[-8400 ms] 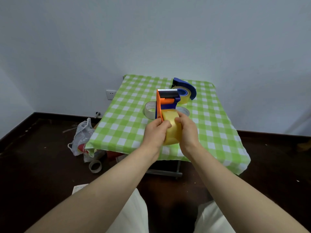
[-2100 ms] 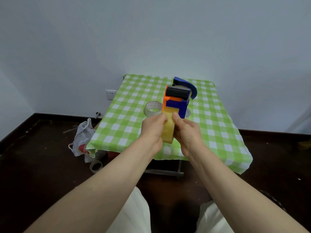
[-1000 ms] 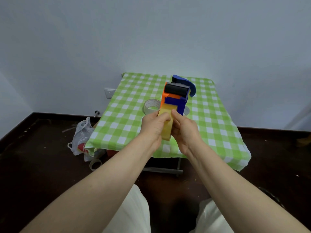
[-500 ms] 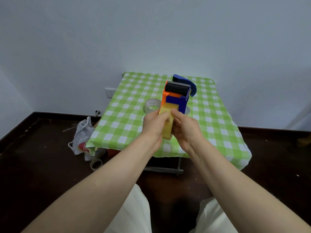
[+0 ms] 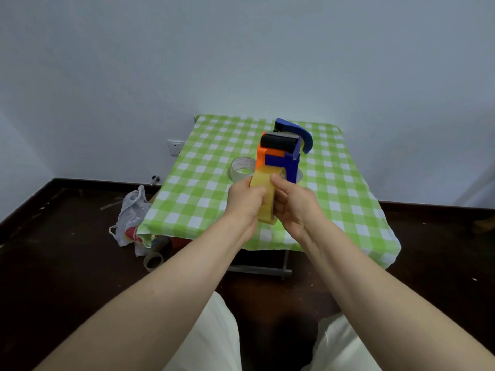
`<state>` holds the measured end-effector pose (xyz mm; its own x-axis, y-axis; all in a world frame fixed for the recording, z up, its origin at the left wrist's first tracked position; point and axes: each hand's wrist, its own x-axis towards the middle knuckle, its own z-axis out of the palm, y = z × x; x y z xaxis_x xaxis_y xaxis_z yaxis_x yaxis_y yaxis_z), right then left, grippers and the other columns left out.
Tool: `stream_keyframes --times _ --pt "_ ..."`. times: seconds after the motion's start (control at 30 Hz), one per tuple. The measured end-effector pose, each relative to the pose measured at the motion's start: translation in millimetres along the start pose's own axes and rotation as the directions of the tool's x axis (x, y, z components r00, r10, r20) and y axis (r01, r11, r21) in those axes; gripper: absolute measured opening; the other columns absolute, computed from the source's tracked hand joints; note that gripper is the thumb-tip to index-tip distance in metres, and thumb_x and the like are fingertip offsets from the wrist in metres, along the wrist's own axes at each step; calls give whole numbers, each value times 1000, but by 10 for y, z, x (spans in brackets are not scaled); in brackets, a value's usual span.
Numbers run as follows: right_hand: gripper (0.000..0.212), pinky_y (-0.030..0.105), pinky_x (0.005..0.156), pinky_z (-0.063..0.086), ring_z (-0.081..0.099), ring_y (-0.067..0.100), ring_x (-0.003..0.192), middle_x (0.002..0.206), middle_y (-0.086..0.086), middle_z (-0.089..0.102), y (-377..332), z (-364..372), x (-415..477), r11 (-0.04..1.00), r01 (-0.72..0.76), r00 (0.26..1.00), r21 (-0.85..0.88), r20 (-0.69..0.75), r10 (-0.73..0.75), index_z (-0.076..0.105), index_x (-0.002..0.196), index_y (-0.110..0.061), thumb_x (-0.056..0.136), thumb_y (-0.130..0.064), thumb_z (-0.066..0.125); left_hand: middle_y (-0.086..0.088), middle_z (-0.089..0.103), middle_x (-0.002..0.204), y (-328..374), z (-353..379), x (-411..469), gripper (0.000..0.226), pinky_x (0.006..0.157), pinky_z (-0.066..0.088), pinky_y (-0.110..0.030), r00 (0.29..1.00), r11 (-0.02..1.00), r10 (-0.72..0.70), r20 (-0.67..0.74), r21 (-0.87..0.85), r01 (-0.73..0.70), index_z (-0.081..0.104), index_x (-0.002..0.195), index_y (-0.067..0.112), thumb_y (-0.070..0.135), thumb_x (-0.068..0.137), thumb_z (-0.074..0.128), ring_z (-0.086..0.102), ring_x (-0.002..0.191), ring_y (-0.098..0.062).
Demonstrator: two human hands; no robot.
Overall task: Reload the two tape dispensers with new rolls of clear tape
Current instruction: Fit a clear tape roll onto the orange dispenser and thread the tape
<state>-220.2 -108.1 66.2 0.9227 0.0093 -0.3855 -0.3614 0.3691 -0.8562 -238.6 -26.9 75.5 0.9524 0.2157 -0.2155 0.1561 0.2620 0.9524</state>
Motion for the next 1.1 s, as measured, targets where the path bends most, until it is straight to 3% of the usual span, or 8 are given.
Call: stream_keyframes --times 0.1,0.3,0.4,0.5,0.63,0.8,0.93,1.1 --pt "60 45 85 49 54 51 97 112 27 61 -13 2 -15 1000 -3 1000 -1 -17 3 51 124 8 78 -28 67 -7 66 63 42 -15 19 19 63 50 -36 997 998 -49 57 -36 51 68 65 12 -1 74 57 61 61 -26" --pt "22 32 68 39 47 26 88 96 15 56 -5 14 -58 999 -49 999 11 5 48 65 95 -13 78 -27 66 -6 65 55 1 -12 14 19 65 47 -37 998 999 -42 55 -9 43 67 69 9 -5 72 55 58 57 -26" --pt "39 39 79 46 47 26 88 108 23 63 10 19 -44 999 -51 999 16 7 50 65 105 -4 75 -29 67 -5 64 53 0 -16 20 23 67 46 -40 998 999 -43 49 2 43 65 66 10 -7 72 52 58 58 -26" --pt "51 54 96 44 45 25 83 131 32 46 1 40 -66 999 -27 1000 28 14 27 61 114 2 74 -30 68 -8 64 58 19 -10 16 20 68 45 -41 998 999 -46 47 6 46 64 64 10 -5 68 53 57 62 -27" --pt "54 56 92 45 45 25 81 131 34 42 14 32 -22 1000 2 999 10 42 -3 58 117 5 76 -30 68 -17 62 73 38 6 7 19 68 45 -44 998 999 -46 51 13 45 65 72 8 1 59 53 58 69 -29" --pt "43 68 102 26 57 42 108 131 34 44 28 11 8 1000 -12 999 -29 35 13 62 112 0 80 -28 67 -17 61 74 26 7 41 22 70 46 -41 998 999 -39 50 24 38 61 71 6 -10 72 46 58 72 -30" --pt "50 65 104 28 50 51 118 131 34 45 11 6 30 999 -5 1000 -49 25 6 58 118 6 82 -28 67 -9 61 58 6 -14 47 32 60 47 -33 998 999 -34 55 16 33 58 62 8 -15 72 38 56 61 -27" --pt "64 68 104 23 35 55 124 134 36 36 -27 5 -13 999 24 998 -39 60 -22 43 129 11 82 -27 67 -17 67 79 72 -49 22 15 72 51 -44 992 996 -74 99 -40 78 69 74 7 -1 74 56 64 73 -30"
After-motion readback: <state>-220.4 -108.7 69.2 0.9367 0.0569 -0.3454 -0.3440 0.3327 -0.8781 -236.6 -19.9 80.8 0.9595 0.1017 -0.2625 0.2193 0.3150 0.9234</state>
